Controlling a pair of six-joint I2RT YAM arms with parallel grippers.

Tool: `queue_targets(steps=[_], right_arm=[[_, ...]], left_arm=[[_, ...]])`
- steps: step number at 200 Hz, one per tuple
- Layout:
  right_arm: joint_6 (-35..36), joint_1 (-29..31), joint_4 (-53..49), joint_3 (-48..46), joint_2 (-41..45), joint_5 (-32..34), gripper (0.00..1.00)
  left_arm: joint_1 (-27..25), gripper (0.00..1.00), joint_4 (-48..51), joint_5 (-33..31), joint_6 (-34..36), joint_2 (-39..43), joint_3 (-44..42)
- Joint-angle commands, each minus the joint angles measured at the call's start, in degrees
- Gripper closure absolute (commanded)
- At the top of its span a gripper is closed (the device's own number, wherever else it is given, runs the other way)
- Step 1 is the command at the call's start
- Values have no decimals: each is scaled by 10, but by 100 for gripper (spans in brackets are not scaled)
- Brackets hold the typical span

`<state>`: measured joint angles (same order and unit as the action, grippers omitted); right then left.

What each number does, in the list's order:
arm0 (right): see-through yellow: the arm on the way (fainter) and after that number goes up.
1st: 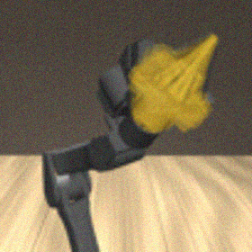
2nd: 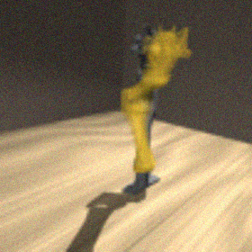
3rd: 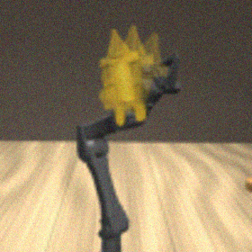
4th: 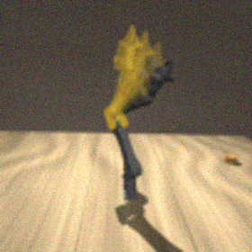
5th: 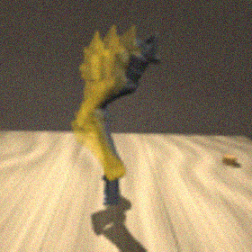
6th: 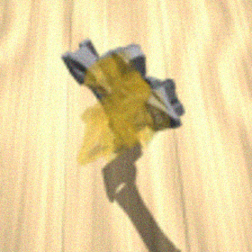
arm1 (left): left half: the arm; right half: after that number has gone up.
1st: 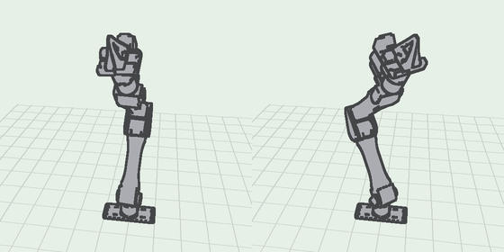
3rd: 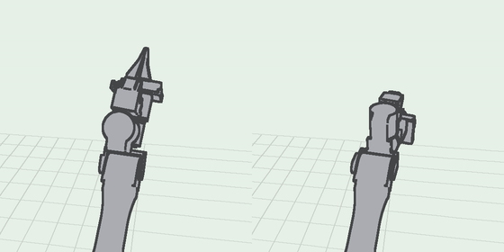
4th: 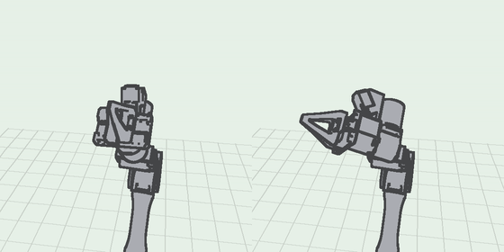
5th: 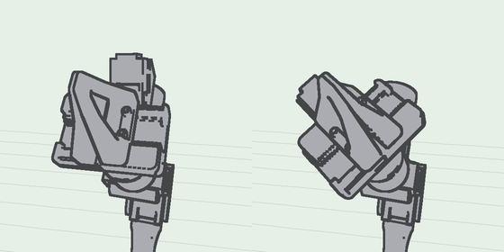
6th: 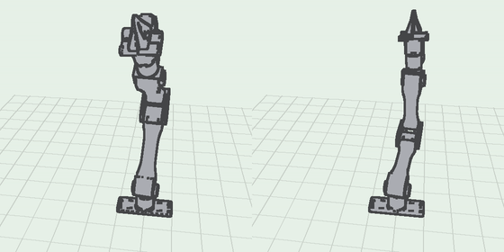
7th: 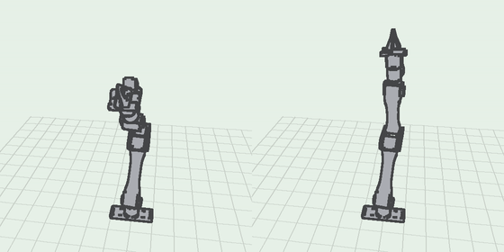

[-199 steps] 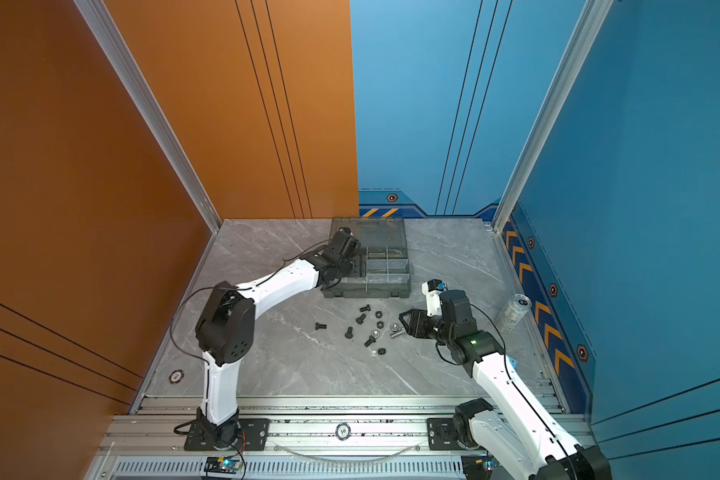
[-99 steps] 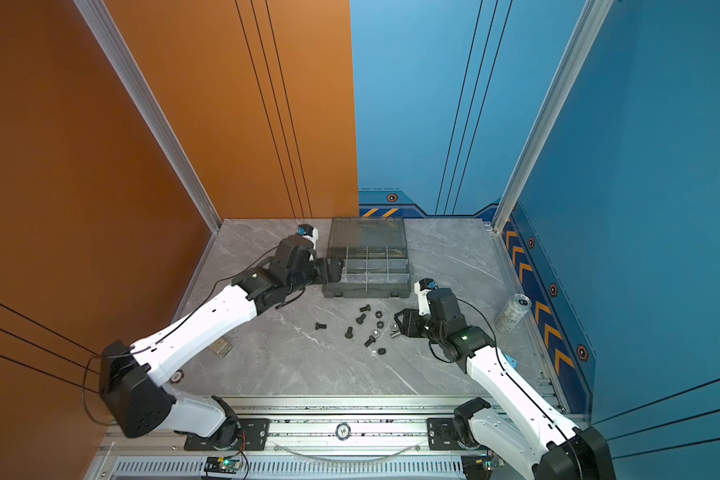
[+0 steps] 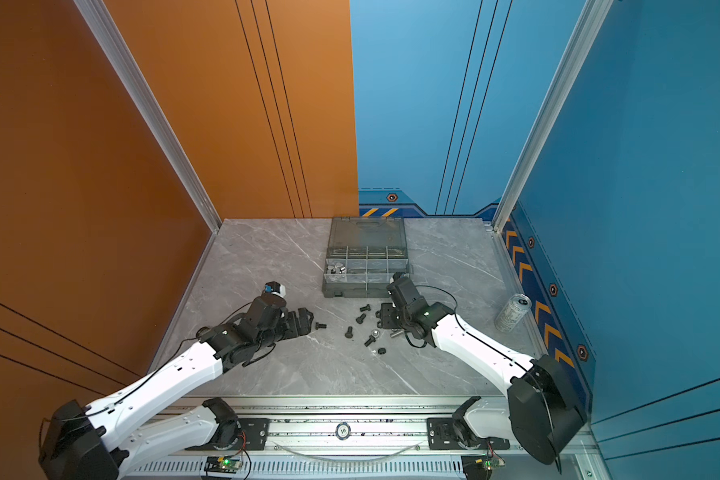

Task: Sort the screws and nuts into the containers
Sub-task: 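Draw the left arm back while the right arm reaches toward the pile, then lower and close the right gripper on a black hex nut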

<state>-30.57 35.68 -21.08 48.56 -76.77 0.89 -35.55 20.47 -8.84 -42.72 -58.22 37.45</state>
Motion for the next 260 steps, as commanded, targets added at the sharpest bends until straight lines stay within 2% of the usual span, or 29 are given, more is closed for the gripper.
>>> queue_targets(steps=[1,58,122,165,260], right_arm=[[-25,12,-32,26,-32,43,50],[-39,37,-43,70,-123,57,52],[-41,40,-61,105,-191,66,56],[-38,40,-63,111,-211,66,61],[-26,40,-63,122,-245,63,63]], left_arm=[[18,2,-22,44,-22,16,-24],[61,2,-43,143,-41,8,-43],[71,2,-8,165,-38,-25,-20],[70,2,-15,168,-42,-35,-18],[70,2,-16,170,-43,-44,-15]])
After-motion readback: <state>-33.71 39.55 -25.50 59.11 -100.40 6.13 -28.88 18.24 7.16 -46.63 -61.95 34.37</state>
